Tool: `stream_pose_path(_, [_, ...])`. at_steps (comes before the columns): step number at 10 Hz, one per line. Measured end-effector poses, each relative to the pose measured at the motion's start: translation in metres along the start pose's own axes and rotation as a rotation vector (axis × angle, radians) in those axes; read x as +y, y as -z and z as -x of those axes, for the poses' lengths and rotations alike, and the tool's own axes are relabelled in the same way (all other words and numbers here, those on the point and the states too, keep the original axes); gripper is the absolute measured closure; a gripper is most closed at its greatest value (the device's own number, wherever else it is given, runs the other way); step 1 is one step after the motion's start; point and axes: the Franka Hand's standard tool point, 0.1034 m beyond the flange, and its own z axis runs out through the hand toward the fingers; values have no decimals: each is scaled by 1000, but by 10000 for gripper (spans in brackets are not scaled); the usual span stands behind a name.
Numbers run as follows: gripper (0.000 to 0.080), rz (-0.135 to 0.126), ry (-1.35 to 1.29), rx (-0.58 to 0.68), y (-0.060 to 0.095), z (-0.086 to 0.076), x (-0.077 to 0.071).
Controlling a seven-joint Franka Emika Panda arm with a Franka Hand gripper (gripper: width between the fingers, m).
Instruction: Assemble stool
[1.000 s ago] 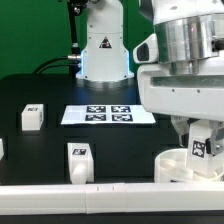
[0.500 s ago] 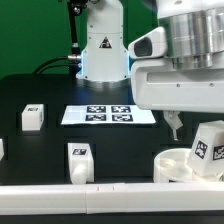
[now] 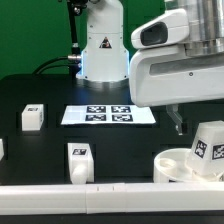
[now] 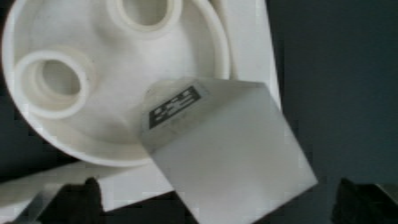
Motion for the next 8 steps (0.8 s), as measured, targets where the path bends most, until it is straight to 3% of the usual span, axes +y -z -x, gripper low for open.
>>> stream_pose_path(4, [151,52,624,12,2,1,-7])
stream_pose_path(8, [151,71,838,-2,0,2,0])
